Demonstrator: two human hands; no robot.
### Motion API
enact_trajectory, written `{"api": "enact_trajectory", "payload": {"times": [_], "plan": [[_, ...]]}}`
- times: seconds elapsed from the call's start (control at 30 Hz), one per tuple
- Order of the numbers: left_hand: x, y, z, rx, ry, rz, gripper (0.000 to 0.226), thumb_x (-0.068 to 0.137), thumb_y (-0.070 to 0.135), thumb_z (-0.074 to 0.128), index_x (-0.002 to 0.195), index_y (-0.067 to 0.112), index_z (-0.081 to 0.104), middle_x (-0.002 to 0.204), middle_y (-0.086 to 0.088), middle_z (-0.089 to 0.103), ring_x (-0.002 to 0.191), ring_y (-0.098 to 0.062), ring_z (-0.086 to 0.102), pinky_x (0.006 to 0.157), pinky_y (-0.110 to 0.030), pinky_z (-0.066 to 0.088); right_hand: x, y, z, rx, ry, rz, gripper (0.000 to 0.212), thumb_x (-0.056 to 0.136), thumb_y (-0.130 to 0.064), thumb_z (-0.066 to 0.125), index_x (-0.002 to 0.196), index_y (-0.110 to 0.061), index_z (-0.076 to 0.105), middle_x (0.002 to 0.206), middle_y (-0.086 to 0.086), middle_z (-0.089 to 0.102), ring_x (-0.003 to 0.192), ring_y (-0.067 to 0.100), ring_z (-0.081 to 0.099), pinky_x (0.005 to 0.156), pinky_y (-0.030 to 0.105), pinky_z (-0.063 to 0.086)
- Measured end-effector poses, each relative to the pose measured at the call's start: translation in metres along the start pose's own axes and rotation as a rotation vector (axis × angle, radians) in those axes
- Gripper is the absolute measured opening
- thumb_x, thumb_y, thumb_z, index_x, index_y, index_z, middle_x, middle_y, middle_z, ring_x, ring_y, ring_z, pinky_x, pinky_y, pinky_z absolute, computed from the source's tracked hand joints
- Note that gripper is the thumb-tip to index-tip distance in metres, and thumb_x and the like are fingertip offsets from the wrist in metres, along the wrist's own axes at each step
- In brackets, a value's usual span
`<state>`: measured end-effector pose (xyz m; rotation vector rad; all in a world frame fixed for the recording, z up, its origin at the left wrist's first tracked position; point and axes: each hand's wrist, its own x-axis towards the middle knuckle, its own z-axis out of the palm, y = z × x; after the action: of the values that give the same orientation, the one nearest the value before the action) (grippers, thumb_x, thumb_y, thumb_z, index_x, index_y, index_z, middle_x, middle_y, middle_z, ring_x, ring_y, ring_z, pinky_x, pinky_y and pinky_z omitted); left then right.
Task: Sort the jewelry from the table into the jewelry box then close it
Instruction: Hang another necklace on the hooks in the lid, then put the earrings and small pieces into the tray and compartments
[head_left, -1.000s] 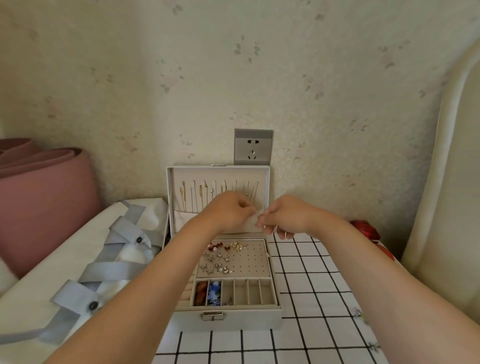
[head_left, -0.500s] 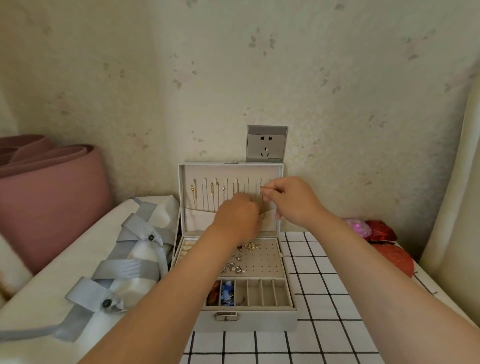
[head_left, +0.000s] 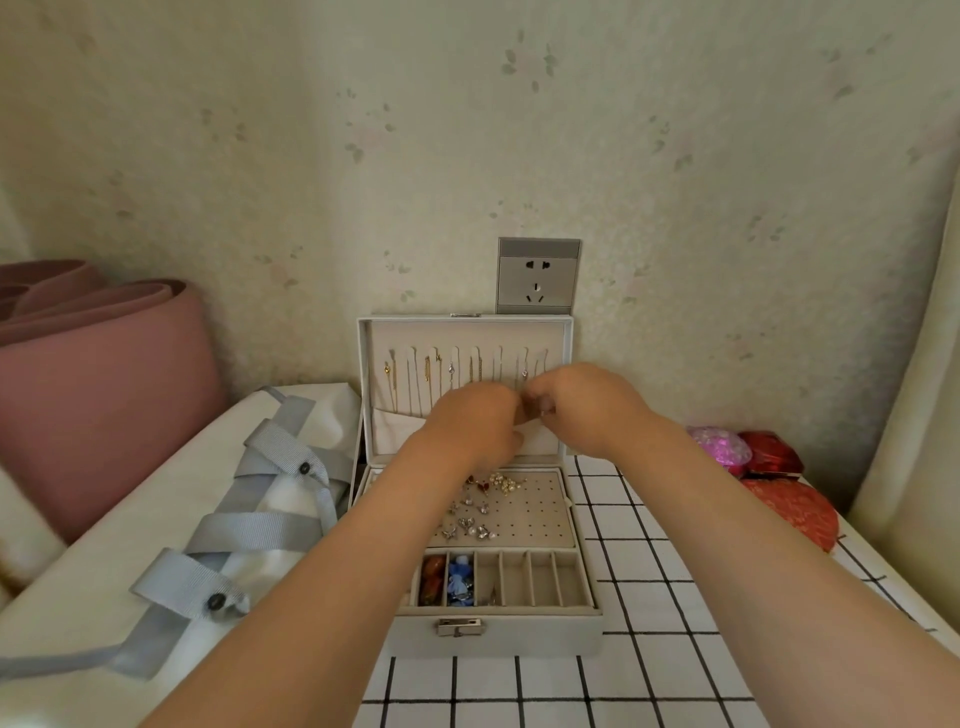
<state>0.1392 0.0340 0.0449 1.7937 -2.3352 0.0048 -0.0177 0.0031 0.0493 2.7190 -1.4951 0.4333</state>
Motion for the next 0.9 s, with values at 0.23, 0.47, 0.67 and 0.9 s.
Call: {"api": "enact_trajectory", "payload": {"times": [0.23,0.47,0.67,0.9], "plan": [[0.002,-0.001,0.003,-0.026,-0.020,-0.022,0.023,0.086,0.028,0.058,0.103,0.018,0.070,0.096,0.000,0.066,0.086,-0.020,0.062,0.075,-0.037,0.055,-0.004,0.005,0.010,-0.063,0.008,-0.014,0.018,0.085,-0.009,0.058,0.086,-0.021,0.071,0.091,-0.001,0.063,0.081,0.021,0.063,0.066,0.038,0.054],[0.000,0.000,0.000,0.008,0.013,-0.008,0.029,0.090,0.031,0.055,0.114,0.020,0.066,0.102,-0.002,0.065,0.093,-0.021,0.061,0.076,-0.035,0.052,-0.013,0.001,-0.004,0.152,0.015,0.015,0.019,0.088,-0.012,0.065,0.099,-0.024,0.074,0.095,-0.010,0.063,0.086,0.010,0.059,0.078,0.032,0.053],[-0.011,0.020,-0.008,-0.077,0.079,0.023,0.033,0.091,0.033,0.057,0.122,0.021,0.061,0.113,0.000,0.062,0.102,-0.022,0.060,0.082,-0.036,0.051,-0.046,0.016,-0.026,0.332,-0.009,0.147,0.017,0.089,-0.017,0.070,0.104,-0.024,0.075,0.096,-0.008,0.070,0.087,0.005,0.064,0.080,0.021,0.049],[-0.036,0.091,-0.004,-0.267,0.081,0.092,0.037,0.094,0.035,0.057,0.129,0.022,0.057,0.120,0.002,0.061,0.108,-0.018,0.059,0.093,-0.037,0.050,-0.117,0.039,-0.050,0.263,-0.159,0.268,0.015,0.087,-0.029,0.074,0.101,-0.031,0.074,0.098,-0.011,0.066,0.094,0.005,0.062,0.084,0.022,0.050]]}}
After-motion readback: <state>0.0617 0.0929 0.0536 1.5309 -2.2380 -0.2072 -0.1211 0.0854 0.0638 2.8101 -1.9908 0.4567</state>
